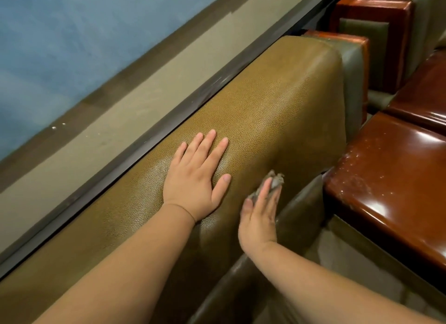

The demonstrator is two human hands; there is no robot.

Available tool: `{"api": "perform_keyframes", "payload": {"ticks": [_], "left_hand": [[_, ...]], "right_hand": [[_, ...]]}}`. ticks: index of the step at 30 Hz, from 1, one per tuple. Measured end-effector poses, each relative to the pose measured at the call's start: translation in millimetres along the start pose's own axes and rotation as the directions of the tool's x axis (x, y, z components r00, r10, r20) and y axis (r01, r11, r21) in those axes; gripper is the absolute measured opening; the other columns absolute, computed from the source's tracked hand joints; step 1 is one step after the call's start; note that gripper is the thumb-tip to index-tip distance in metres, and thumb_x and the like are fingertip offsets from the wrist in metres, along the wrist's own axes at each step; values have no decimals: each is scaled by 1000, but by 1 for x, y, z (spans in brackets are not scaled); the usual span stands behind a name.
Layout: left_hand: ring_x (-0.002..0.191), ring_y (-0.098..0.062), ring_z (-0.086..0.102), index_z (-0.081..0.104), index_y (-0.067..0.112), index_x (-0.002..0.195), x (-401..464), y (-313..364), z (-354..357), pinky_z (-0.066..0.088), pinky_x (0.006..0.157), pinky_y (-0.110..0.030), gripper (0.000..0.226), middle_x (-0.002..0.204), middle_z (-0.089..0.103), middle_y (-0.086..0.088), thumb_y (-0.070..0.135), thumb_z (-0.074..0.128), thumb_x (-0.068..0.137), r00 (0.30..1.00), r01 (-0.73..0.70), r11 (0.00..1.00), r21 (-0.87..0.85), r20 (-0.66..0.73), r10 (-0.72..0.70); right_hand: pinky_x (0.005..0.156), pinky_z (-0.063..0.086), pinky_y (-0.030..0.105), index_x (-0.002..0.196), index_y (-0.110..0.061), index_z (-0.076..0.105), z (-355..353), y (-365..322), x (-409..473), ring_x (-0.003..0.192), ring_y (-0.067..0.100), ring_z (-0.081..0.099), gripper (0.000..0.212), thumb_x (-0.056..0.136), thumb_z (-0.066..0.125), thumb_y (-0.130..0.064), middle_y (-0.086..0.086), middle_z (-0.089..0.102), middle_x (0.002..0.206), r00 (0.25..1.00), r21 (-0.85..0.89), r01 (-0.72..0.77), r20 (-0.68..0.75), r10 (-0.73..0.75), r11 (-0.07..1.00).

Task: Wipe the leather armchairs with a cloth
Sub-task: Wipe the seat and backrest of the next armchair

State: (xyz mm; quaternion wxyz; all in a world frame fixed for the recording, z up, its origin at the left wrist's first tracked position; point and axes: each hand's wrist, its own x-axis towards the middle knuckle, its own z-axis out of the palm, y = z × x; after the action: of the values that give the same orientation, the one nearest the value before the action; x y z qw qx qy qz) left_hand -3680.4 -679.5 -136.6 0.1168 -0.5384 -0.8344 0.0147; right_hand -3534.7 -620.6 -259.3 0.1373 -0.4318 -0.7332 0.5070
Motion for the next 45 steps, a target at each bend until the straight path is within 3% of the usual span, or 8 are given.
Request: {"api": "perform_keyframes", "payload": {"ticks": [4,7,12,18,24,30,37,45], "left_hand": [[161,-27,21,29,30,166,2,1,-1,18,129,-52,69,174,25,-2,58,32,103,1000,2,1000,6,-1,-2],[161,-26,21,29,32,166,4,0,-1,17,129,-50,67,174,26,-1,55,31,103,1000,15,1000,-23,13,-14],[161,-25,20,25,33,167,7,3,-11,15,131,-49,63,174,24,0,50,24,106,999,20,997,-70,51,-16],[162,-24,12,17,33,168,-57,-7,-35,9,132,-42,62,176,13,-1,48,24,109,988,13,994,-108,155,4],[160,-23,22,25,32,167,-141,-42,-48,19,130,-50,64,174,24,0,53,26,106,977,163,986,24,133,-164],[159,-37,23,22,34,167,-143,-38,-32,15,126,-66,73,174,23,-3,62,34,100,971,209,955,209,73,-228],[157,-39,26,27,28,166,-141,-42,-18,18,123,-67,81,174,23,-8,59,47,94,973,226,949,222,3,-232],[157,-40,26,25,25,165,-146,-35,-13,19,122,-69,84,173,23,-11,56,51,92,967,242,934,262,12,-254]], "right_hand": [[124,20,51,164,-2,10,-2,4,18,155,48,12,58,109,14,-21,31,-1,168,911,231,-401,4,412,886],[100,39,75,126,15,50,3,-35,16,120,76,44,51,90,19,-2,57,30,142,997,46,-21,-72,25,999],[126,-8,36,160,-31,-26,-13,-40,-13,157,22,-22,68,109,15,-51,7,-29,169,984,-37,158,92,-154,987],[127,8,52,163,-7,-8,-20,-59,-17,156,47,2,66,112,30,-27,33,-13,166,874,69,-474,163,458,878],[122,-11,38,159,-25,-27,0,-72,-67,150,31,-37,73,111,25,-42,16,-42,161,938,-98,317,177,-297,943],[127,9,46,162,-9,-19,12,-9,-38,159,37,0,73,112,24,-41,25,-7,170,906,13,-418,76,416,908],[125,-14,40,154,-19,-37,29,-28,-81,154,36,-29,86,101,17,-60,26,-30,164,902,-115,410,195,-385,905],[128,-9,42,159,-11,-26,49,11,-74,157,35,-20,85,106,27,-51,28,-20,167,983,54,-127,144,118,990]]}}
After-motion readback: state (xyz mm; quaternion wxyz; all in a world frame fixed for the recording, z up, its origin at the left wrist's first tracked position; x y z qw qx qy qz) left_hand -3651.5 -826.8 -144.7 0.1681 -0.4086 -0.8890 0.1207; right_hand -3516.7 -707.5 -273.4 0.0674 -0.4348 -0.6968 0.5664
